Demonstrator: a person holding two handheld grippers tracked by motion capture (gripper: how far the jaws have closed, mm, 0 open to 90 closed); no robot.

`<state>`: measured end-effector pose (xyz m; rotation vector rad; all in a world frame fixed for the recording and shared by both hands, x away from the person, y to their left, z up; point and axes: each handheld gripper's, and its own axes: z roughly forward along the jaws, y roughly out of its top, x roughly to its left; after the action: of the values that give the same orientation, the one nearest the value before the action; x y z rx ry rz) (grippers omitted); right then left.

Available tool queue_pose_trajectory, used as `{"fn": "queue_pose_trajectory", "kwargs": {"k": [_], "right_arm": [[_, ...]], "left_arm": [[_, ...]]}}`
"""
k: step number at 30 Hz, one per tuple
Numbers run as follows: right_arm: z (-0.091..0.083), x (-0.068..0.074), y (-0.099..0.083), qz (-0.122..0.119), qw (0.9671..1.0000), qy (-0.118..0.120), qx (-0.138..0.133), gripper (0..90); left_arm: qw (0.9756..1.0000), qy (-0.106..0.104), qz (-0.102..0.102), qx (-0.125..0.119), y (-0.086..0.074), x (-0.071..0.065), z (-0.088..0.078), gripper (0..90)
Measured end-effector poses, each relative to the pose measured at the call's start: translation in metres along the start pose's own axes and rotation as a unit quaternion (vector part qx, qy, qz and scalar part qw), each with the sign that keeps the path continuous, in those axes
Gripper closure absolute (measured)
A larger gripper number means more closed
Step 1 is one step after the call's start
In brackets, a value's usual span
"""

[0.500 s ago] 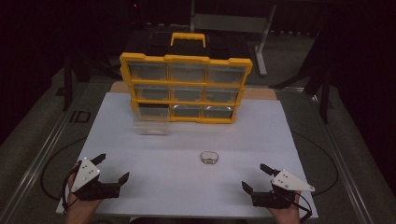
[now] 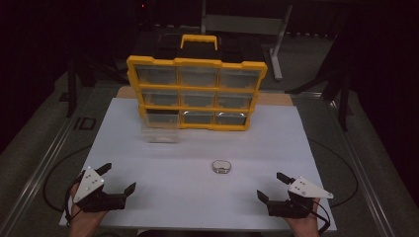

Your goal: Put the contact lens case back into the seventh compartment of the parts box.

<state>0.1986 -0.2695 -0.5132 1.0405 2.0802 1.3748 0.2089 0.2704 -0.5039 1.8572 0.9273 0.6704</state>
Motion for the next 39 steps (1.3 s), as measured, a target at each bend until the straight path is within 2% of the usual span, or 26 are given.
{"fn": "queue_pose_trajectory", "kwargs": {"k": [3,10,14,19,22,30,39], "right_arm": [[-0.001,-0.002,0.004,0.002,1.0000,0.006,-0.001,7.4],[-0.003,-0.003,0.017,-0.004,0.9997,0.023,-0.003,7.4],[-0.003,-0.006,0.026,-0.004,0.9997,0.023,-0.004,7.4],[0.000,-0.004,0.038,-0.014,0.9995,0.027,-0.005,7.3],[0.002,-0.003,0.045,-0.026,0.9993,0.029,0.002,7.4],[0.008,-0.007,0.059,-0.025,0.9991,0.028,0.018,7.3],[0.018,-0.008,0.069,-0.036,0.9983,0.024,0.040,7.3]], "left_arm": [[0.9999,0.001,0.003,0.010,0.000,0.000,0.003,0.3],[1.0000,0.002,0.002,0.003,0.001,0.000,0.002,0.3],[1.0000,0.001,-0.002,0.006,0.000,0.000,0.003,0.3],[1.0000,0.001,0.004,0.003,-0.001,-0.002,0.003,0.3],[1.0000,0.000,0.000,-0.001,-0.002,-0.002,0.003,0.3],[1.0000,0.000,0.003,-0.001,-0.002,-0.003,0.004,0.3],[1.0000,0.000,0.005,-0.003,-0.002,-0.004,0.005,0.3]]}}
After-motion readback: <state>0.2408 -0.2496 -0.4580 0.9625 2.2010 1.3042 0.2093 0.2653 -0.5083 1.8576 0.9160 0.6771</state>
